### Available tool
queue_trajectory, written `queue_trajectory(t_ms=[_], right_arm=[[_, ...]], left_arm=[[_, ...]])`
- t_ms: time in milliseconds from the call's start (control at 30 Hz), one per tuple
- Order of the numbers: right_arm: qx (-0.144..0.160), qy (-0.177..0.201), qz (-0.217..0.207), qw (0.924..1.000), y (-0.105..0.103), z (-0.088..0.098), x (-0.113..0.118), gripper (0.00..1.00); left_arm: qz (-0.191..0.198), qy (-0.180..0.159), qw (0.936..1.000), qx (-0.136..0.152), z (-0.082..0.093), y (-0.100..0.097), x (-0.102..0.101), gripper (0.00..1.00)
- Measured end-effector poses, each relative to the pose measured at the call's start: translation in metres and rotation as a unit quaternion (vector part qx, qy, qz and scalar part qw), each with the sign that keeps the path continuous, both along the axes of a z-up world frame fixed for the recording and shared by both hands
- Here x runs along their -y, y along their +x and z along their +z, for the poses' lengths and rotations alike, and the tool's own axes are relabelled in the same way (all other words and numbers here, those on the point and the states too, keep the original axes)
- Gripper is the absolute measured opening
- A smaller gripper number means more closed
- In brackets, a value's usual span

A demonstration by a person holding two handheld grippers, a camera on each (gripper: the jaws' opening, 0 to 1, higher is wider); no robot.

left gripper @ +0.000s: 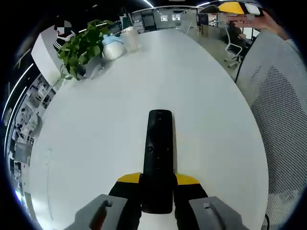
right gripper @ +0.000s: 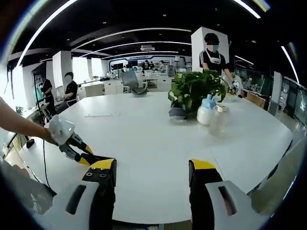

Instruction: Press the specified remote control buttons in sequence, fully releasing each button before pressing the next.

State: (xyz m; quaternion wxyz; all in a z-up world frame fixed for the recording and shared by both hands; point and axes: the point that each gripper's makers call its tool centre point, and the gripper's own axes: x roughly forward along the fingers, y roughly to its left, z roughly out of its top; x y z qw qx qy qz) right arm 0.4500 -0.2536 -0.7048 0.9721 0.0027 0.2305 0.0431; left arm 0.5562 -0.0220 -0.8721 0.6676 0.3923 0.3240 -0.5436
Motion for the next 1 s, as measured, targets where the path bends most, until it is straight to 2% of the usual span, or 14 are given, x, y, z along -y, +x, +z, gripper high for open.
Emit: queue_trajectory(t_ms=[100,233,333,500,567,733,1000], right_arm=[[-0.004,-0.003,0.000,1.0000,0.000,-0.002,0.000,0.61],[-0.008,-0.005,0.001,1.0000,0.000,-0.003,0.001,0.61],[-0.011,-0.003,-0.002,0.9999,-0.001,-0.004,0.002,0.60],[-0.015,-0.004,-0.003,0.9999,-0.001,-0.006,0.002,0.60],[-0.017,-0.007,-0.003,0.9998,-0.001,-0.007,0.002,0.60],[-0.023,-0.010,-0.004,0.9997,-0.001,-0.009,0.003,0.60],[-0.029,-0.017,-0.003,0.9994,-0.001,-0.011,0.003,0.59]], left_arm=[[-0.007,0.007,0.9995,0.031,0.002,0.018,-0.003,0.24],[0.035,0.001,0.9993,0.014,0.003,0.035,-0.010,0.24],[0.036,0.004,0.9990,0.025,0.005,0.044,-0.012,0.24],[0.002,0.014,0.9991,0.041,0.004,0.058,-0.004,0.24],[0.005,0.023,0.9989,0.042,0.006,0.061,-0.006,0.24],[-0.003,0.020,0.9987,0.048,0.009,0.075,-0.004,0.24],[-0.010,0.020,0.9984,0.051,0.003,0.091,-0.006,0.24]])
